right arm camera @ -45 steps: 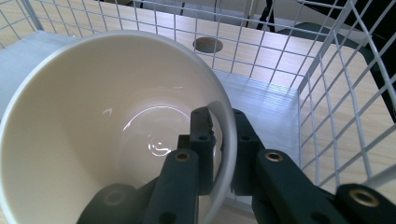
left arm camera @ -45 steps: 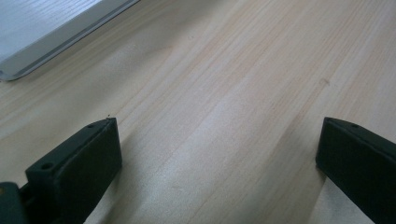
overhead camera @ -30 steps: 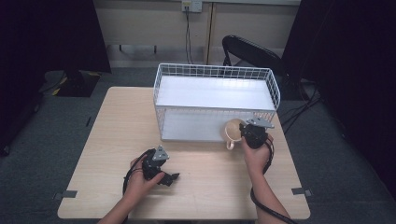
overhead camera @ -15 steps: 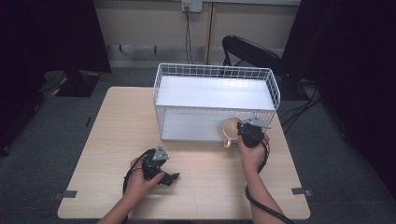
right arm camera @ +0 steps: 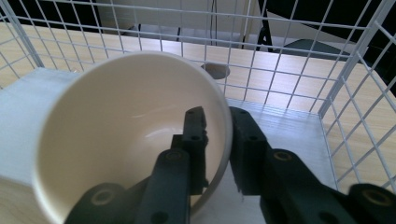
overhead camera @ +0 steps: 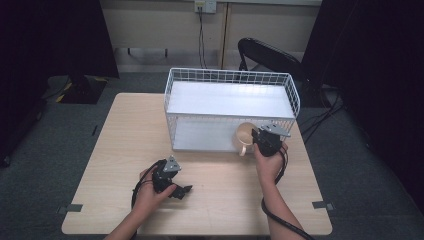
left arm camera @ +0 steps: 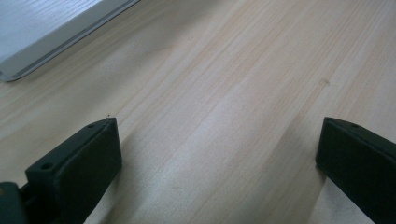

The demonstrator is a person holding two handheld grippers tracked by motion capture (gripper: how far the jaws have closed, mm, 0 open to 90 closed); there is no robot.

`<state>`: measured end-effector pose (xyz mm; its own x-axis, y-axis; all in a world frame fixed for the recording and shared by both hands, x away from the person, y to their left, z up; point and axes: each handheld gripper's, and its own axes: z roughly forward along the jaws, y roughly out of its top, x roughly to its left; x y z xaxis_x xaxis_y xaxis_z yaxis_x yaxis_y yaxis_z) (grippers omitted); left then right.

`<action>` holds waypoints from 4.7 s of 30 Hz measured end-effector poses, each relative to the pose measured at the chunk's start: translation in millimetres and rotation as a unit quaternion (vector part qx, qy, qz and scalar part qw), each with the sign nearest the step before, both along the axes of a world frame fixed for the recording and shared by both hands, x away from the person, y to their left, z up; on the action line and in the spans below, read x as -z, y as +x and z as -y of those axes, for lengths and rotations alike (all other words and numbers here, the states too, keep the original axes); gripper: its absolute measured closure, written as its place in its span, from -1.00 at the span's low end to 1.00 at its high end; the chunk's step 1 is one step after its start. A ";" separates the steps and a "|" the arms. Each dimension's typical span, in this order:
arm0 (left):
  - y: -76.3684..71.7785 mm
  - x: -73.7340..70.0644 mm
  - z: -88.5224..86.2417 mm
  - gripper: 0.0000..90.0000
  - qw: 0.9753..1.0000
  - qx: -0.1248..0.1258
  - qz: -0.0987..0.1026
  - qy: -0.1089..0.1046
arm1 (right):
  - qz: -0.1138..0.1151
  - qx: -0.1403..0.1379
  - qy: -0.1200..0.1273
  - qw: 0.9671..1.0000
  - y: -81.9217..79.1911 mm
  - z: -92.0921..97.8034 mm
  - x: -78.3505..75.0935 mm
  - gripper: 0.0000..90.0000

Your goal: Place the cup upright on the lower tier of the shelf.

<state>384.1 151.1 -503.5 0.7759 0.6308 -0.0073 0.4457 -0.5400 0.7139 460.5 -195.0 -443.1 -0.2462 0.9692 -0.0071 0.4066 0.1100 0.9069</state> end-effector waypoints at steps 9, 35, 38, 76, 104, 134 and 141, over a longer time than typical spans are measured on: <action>0.1 -0.1 0.0 -1.00 1.000 0.001 0.000 0.000 | 0.008 -0.001 0.019 1.000 0.1 0.2 -3.3 0.40; 0.1 0.0 0.0 -1.00 1.000 0.000 0.000 0.000 | -0.011 -0.036 0.039 0.999 -14.6 6.3 -27.6 -0.11; 0.1 0.0 0.0 -1.00 1.000 0.001 0.000 0.000 | -0.014 -0.041 0.039 0.998 -17.8 6.4 -30.2 -0.14; 0.1 0.0 0.0 -1.00 1.000 0.001 0.000 0.000 | -0.052 -0.052 -0.001 0.997 -22.4 -7.1 -19.3 -0.30; 0.1 0.0 0.0 -1.00 1.000 0.000 0.000 0.000 | -0.038 -0.063 -0.007 0.997 -12.7 -14.4 -19.3 0.15; 1.5 0.1 0.6 -1.00 1.000 0.004 0.000 0.000 | -0.017 -0.059 -0.014 0.998 0.4 -24.5 -13.7 0.31; 2.1 0.1 1.1 -1.00 1.000 0.004 0.000 0.000 | -0.021 -0.062 -0.015 0.998 -3.6 -23.7 -16.0 0.17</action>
<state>386.2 150.1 -503.5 0.7809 0.6247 -0.0068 0.4410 -0.5434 0.7143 456.9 -171.3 -427.1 -0.3657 0.9304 -0.0232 0.4248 0.1891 0.8853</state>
